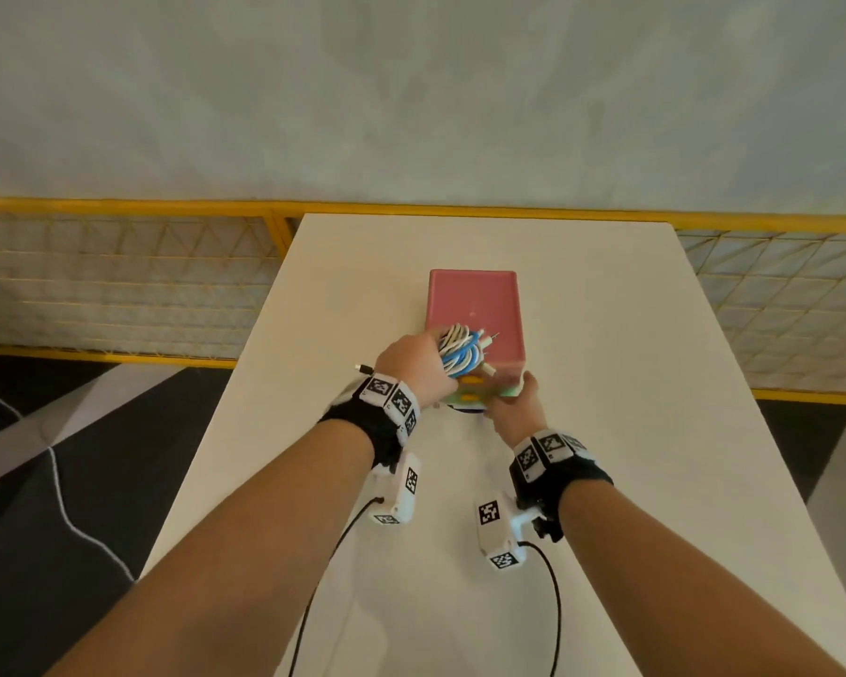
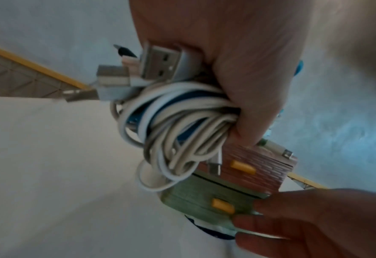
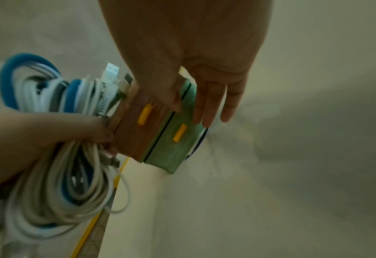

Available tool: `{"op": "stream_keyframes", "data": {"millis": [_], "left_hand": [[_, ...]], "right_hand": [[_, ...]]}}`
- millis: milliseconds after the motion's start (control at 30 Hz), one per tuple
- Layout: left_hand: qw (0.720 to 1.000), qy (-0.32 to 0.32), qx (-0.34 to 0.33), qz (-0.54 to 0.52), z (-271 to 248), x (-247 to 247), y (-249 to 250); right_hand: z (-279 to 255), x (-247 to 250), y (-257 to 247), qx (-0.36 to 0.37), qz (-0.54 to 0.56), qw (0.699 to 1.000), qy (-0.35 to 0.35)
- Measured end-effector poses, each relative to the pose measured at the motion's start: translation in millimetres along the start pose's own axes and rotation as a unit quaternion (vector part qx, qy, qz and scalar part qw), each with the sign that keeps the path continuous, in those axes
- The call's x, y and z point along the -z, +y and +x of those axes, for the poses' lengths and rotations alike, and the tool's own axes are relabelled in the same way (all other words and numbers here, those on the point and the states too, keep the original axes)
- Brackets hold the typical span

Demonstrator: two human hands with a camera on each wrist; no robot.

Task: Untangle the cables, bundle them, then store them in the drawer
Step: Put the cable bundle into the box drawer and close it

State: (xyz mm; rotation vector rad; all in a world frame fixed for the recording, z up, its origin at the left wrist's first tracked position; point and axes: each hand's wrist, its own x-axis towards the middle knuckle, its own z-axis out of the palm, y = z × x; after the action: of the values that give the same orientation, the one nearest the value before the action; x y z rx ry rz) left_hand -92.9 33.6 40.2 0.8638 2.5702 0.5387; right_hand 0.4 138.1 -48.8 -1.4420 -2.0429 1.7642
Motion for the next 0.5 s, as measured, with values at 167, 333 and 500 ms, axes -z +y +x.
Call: {"op": "stream_keyframes", "data": {"millis": [167, 333, 500], "left_hand": [[1.0, 0.0, -0.003, 0.01, 3.5, 0.8, -1.1], [1.0, 0.007, -0.012, 0.016, 3.0, -2.6, -3.4], [1.0, 0.005, -0.01, 0.014, 3.3, -4.0, -4.2]], "right_hand": [[32.9, -18.8, 13.0, -0.009, 0.068, 0.998, 0.011], [42.8, -25.8, 39.0, 0.0, 0.118, 0.993, 0.022], [-15.0, -13.7, 21.5, 0.01, 0.086, 0.996, 0.034]]}}
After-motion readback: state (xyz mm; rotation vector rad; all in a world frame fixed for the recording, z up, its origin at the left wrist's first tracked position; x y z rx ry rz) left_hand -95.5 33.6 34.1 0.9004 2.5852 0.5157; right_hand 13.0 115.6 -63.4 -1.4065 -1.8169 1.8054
